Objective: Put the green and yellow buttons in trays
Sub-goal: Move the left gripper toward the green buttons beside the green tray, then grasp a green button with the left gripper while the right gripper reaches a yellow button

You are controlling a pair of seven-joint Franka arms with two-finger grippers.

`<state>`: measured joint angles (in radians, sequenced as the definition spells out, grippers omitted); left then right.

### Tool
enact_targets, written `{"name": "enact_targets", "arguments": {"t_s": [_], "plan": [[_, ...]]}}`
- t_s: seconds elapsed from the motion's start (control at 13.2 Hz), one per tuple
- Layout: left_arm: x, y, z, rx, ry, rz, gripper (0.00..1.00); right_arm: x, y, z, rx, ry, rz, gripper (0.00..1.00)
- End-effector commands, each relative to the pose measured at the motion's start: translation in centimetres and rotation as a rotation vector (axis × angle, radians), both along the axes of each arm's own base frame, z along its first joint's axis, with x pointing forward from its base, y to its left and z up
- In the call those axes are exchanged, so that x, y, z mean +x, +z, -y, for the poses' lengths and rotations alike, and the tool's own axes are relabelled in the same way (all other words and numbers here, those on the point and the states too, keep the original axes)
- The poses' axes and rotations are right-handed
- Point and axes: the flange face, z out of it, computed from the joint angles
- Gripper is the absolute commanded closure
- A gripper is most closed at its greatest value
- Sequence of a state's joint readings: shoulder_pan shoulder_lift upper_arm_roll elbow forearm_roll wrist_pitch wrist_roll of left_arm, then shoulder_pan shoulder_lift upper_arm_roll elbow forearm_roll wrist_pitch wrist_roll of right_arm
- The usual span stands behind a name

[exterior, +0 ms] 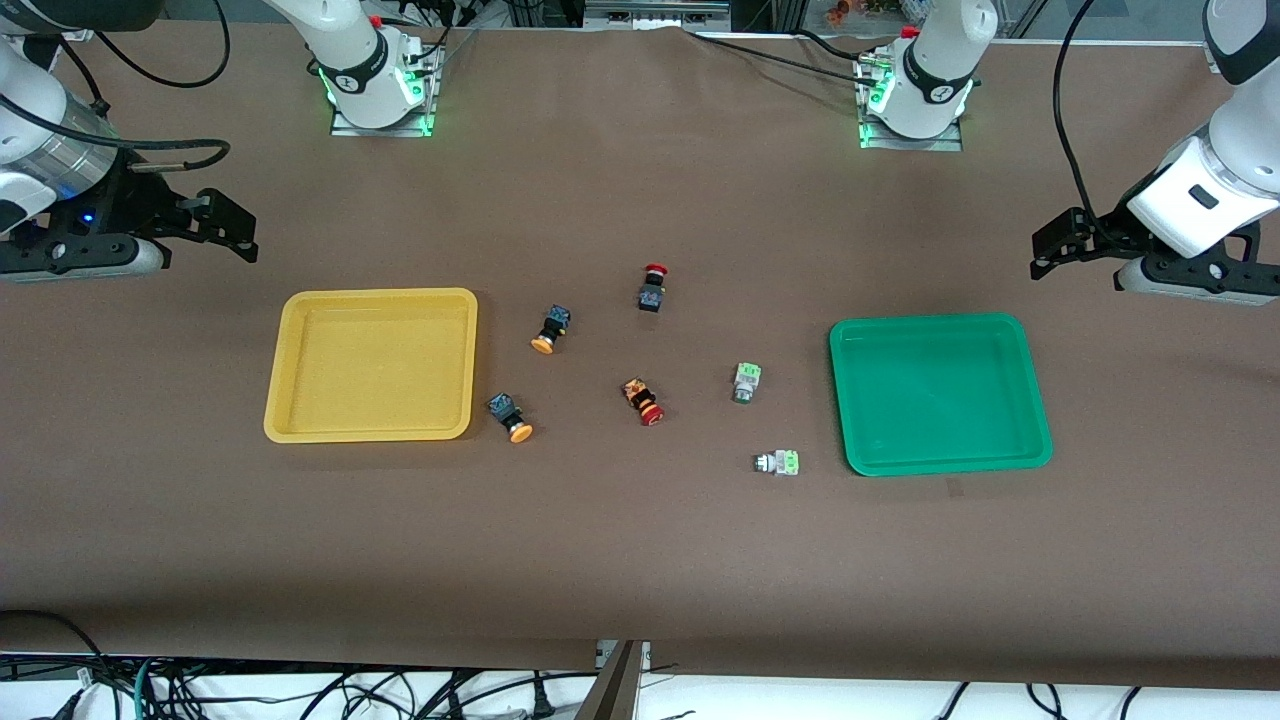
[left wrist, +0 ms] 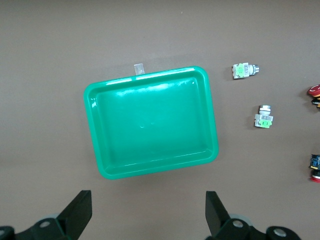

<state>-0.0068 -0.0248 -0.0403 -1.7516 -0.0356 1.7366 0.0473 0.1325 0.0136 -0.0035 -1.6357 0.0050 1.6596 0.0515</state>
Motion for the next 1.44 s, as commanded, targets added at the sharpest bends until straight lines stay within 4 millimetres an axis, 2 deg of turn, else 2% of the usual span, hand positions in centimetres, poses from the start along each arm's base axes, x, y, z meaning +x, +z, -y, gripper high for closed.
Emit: {"name": "enact_targets", "arguments": {"t_s": [0.0,0.45,0.68,0.83,0.91,0.98,1.13,1.21,1.36], "plan": [[-0.5,0.6,-0.3,0.007,0.002,-0.012,0.0,0.0,0.3,0.2,-0.008,-0.01,-0.009,0.0],[-0.5,0.9,1.3,0.007,-0.019,-0.003,0.0,0.0,0.5,0.4,-0.004,-0.01,-0.013,0.0],[0.7,0.3,2.1,0.006,-0.038,-0.014,0.0,0.0,0.6,0.4,-0.002,-0.008,-0.012,0.0],[1.1,-0.4,3.5,0.005,-0.062,-0.025,0.0,0.0,0.8,0.3,-0.001,-0.01,-0.007,0.0],[1.5,-1.5,4.4,0.004,-0.079,-0.043,0.0,0.0,0.9,0.1,-0.003,-0.007,-0.006,0.0],[1.9,-3.3,5.9,0.001,-0.107,-0.078,0.0,0.0,0.9,0.1,-0.002,-0.005,-0.004,0.0],[2.5,-6.3,7.2,-0.002,-0.138,-0.135,0.0,0.1,0.8,0.2,-0.007,-0.005,-0.002,0.0],[3.4,-8.4,8.1,-0.011,-0.15,-0.163,0.0,0.2,0.8,0.2,-0.006,-0.003,0.001,0.0],[7.0,-12.3,10.5,-0.037,-0.209,-0.193,0.0,0.2,0.9,0.7,-0.006,-0.013,0.004,0.0]]}}
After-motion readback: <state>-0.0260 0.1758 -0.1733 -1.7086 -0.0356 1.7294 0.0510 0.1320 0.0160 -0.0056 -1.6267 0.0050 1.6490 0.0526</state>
